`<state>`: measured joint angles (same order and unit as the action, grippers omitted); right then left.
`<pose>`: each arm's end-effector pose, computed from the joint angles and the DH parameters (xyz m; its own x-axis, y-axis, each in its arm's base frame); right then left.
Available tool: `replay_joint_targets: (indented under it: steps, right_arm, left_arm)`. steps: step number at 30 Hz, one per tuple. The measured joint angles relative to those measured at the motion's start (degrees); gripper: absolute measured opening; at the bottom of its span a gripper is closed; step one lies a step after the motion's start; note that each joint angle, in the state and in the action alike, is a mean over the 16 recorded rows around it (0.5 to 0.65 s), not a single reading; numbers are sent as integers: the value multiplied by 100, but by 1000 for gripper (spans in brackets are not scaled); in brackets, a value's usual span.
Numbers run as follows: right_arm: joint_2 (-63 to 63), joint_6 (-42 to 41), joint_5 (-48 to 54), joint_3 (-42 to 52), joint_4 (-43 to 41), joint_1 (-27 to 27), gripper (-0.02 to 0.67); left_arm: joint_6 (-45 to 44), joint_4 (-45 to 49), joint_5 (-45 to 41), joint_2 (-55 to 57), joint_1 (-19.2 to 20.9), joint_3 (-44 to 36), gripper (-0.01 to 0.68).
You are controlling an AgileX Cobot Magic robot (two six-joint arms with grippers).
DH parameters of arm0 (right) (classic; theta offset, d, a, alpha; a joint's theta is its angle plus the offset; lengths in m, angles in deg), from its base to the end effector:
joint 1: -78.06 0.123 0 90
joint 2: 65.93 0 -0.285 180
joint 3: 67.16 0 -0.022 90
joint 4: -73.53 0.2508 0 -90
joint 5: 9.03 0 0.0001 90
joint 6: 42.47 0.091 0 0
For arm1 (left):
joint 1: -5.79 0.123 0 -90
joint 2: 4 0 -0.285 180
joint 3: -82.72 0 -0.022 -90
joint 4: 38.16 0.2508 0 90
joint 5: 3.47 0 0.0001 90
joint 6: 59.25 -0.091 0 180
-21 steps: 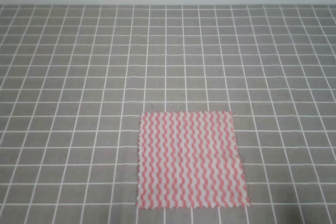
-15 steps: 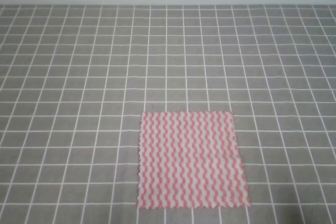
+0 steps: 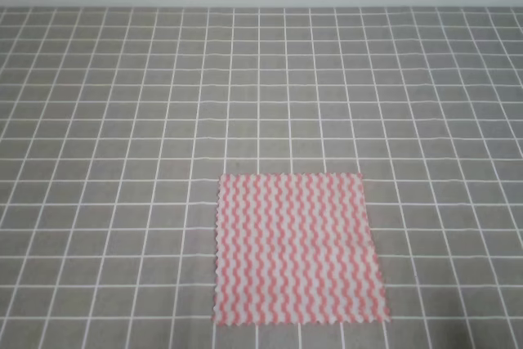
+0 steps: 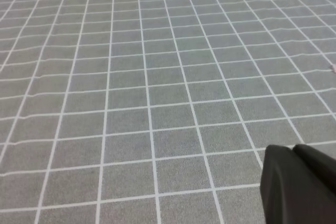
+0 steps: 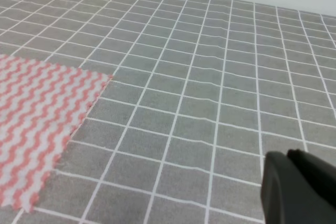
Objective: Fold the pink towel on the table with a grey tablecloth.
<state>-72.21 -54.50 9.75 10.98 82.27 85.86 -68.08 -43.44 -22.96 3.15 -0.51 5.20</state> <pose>0.0516 0.0116 0.1799 -0.2104 -0.0947 -0.9730 -0.1970 0.9790 -0.0527 0.0525 -0.0086 0.1814 -0.2320 0.0931 -0.9683 0.1552 0.9862 0.0577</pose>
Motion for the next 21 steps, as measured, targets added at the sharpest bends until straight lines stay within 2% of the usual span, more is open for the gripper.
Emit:
replay_joint_targets:
  steps: [8,12,16,21]
  right_arm:
    - [0,-4,-21,0,0,0,-16]
    - [-10,0,-162,-7,121,-1,-16]
    - [0,5,-495,0,688,0,-16]
    - [10,10,-1067,7,1823,1,-16]
  left_arm:
    - [-1,-177,250,-30,1,-15,-3]
    - [-2,-825,479,-69,3,-45,-3]
    - [-2,-1764,714,-67,3,-45,-3]
    - [-31,-3080,1003,-55,2,-45,-3]
